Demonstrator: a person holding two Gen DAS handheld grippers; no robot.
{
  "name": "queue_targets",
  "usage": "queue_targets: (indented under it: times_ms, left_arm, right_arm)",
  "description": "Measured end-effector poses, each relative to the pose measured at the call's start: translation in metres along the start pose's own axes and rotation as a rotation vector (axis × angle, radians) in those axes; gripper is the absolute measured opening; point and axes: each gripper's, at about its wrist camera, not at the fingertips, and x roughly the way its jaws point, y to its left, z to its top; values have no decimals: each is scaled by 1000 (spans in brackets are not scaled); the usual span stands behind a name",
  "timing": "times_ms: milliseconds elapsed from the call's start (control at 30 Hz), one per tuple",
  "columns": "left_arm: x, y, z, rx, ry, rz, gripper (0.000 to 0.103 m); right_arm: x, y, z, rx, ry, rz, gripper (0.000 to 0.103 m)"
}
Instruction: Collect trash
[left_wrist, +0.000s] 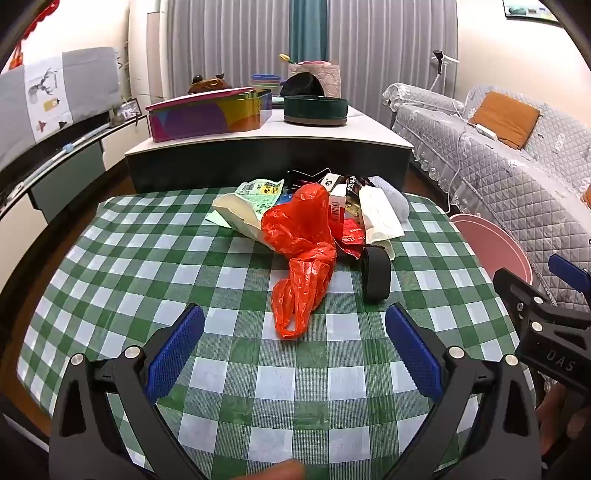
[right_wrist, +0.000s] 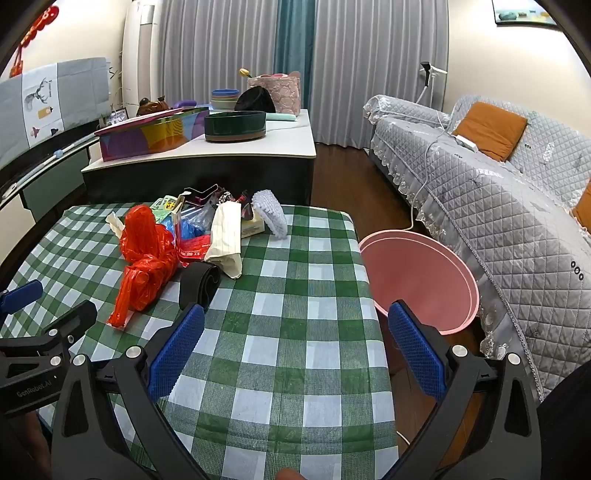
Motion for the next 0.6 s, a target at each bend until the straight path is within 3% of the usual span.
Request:
queue_targets:
  times_ms: [600]
  left_arm:
    - [1,-5,-1,10,-2,-36,95]
  right_arm:
    - [-4,3,0,10,-24,-10,98]
